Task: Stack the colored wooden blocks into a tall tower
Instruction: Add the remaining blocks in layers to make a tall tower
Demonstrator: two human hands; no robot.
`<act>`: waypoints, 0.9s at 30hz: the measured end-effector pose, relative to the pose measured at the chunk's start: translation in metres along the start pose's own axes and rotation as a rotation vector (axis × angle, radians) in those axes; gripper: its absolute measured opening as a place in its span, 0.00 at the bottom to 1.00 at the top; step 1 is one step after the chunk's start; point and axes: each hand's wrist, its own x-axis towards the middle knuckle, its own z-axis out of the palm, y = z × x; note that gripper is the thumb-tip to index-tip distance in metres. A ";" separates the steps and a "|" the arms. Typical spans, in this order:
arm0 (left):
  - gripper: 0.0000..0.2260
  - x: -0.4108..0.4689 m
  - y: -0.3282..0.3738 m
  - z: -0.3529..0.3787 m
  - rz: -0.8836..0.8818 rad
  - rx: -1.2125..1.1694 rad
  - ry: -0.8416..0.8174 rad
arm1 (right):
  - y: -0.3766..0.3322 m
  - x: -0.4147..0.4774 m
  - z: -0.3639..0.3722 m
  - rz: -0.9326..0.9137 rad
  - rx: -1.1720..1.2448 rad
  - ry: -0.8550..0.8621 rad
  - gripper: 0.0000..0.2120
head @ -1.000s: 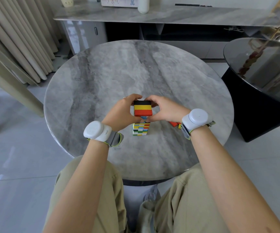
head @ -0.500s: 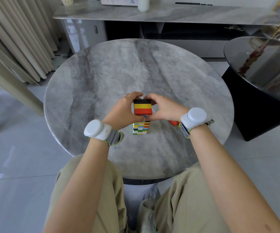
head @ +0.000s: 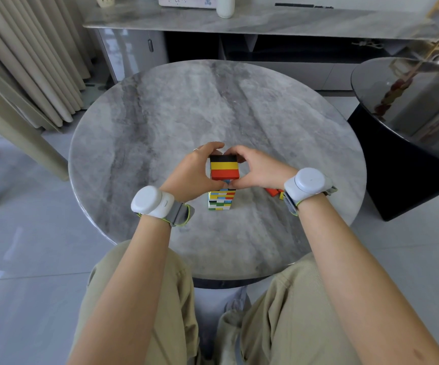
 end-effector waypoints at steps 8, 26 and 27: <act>0.30 -0.007 0.039 -0.003 0.158 -0.003 0.140 | 0.045 -0.026 -0.042 0.084 0.291 0.319 0.26; 0.40 0.037 0.048 0.180 -0.149 0.420 -0.239 | 0.155 -0.066 0.000 0.200 -0.484 0.117 0.26; 0.40 0.037 0.045 0.184 -0.152 0.422 -0.211 | 0.155 -0.067 0.002 0.183 -0.529 0.140 0.25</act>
